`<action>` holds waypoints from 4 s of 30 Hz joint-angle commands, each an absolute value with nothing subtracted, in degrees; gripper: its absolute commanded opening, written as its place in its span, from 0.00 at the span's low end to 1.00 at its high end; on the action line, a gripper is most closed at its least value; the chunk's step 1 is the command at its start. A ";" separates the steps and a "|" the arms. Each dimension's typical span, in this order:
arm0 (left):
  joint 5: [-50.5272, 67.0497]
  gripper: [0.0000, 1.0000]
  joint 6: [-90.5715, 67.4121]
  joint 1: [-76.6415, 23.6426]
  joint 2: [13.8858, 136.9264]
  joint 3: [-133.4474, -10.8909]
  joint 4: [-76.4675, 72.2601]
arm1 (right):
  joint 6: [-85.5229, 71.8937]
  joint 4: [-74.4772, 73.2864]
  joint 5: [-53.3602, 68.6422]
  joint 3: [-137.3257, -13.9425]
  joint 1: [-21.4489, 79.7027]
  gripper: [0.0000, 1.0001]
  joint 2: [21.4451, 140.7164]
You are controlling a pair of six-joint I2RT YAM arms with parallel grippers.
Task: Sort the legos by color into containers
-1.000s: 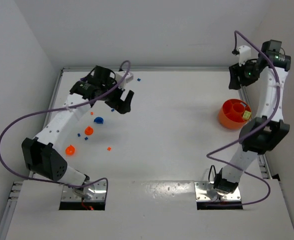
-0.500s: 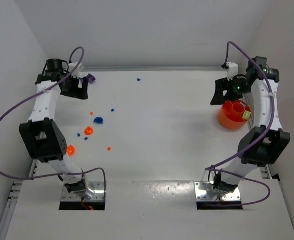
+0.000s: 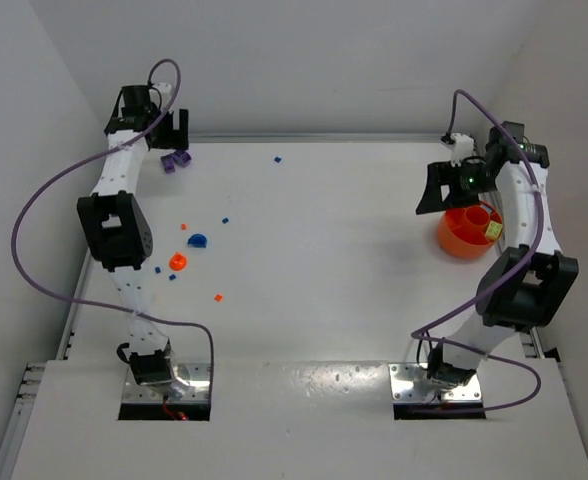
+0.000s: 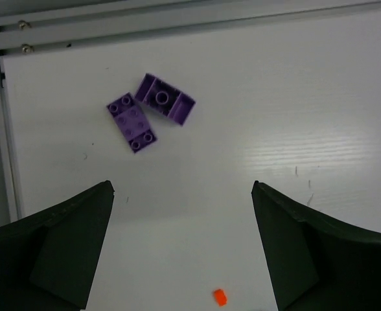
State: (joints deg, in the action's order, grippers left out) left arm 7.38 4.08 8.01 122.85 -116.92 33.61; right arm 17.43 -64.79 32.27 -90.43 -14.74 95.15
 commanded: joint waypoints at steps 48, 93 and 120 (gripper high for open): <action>15.28 0.71 13.80 4.04 134.40 -114.98 19.86 | 15.56 -65.74 33.13 -97.82 -12.22 0.74 107.06; 12.39 0.77 10.90 6.15 147.30 -134.47 27.60 | 17.93 -68.30 35.24 -94.22 -10.63 0.73 104.24; 44.79 0.17 16.08 2.83 104.67 -94.34 21.97 | 27.69 -71.81 52.98 -92.81 -4.75 0.72 97.21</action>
